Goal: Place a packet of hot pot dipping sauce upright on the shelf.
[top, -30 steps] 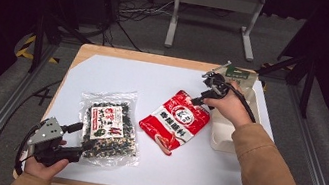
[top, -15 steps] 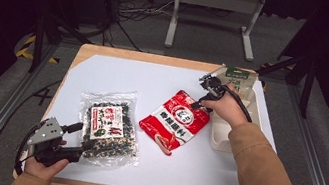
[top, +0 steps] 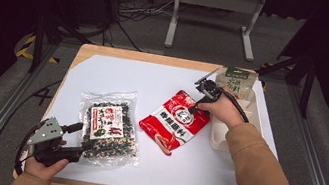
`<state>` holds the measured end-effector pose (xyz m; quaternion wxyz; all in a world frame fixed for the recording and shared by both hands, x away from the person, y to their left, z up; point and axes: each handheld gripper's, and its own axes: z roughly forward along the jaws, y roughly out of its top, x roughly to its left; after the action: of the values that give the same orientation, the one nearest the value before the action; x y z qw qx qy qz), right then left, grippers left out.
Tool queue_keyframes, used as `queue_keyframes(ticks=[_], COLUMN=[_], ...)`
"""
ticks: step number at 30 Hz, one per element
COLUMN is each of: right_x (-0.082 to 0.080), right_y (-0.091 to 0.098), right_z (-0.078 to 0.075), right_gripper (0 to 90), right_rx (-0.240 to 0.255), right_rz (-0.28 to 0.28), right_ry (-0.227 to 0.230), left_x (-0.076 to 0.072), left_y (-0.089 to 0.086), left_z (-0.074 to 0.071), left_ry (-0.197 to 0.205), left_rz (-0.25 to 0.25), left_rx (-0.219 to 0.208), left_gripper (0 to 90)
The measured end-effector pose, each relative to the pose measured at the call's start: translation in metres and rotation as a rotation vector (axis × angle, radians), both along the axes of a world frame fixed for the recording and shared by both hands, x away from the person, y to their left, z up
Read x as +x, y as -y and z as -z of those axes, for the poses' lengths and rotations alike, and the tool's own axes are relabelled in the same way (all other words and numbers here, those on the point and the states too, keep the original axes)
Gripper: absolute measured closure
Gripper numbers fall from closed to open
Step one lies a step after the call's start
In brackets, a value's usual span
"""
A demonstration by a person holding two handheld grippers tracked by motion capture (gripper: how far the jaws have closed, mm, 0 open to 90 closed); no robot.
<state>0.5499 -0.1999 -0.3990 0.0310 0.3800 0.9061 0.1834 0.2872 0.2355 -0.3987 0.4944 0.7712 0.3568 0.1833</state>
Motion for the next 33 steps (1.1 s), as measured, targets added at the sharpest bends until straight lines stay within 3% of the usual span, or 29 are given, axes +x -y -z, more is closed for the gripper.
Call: queue_keyframes(ticks=[7, 14, 22, 29, 33], right_x=[0.0, 0.0, -0.01, -0.019, -0.023], right_y=[-0.004, -0.003, 0.0, -0.005, -0.009], right_z=[0.006, 0.004, -0.013, -0.016, -0.013], right_gripper=[30.2, 32.7, 42.1, 47.4, 51.4], right_rx=[-0.008, 0.026, 0.111, 0.138, 0.195], right_rz=[-0.001, 0.0, -0.011, -0.069, -0.101], right_ry=[-0.023, -0.049, -0.076, -0.097, -0.162], left_x=[0.0, 0.0, 0.0, 0.001, 0.001], left_y=[0.0, 0.0, 0.001, 0.002, 0.002], left_z=[0.0, 0.0, 0.0, 0.0, 0.0], left_ry=[0.0, 0.0, -0.005, -0.002, -0.003], left_rz=[-0.001, -0.001, 0.0, 0.006, 0.006], left_rx=[0.0, 0.0, -0.003, 0.003, 0.001], left_gripper=[29.4, 29.3, 29.3, 29.3, 29.3])
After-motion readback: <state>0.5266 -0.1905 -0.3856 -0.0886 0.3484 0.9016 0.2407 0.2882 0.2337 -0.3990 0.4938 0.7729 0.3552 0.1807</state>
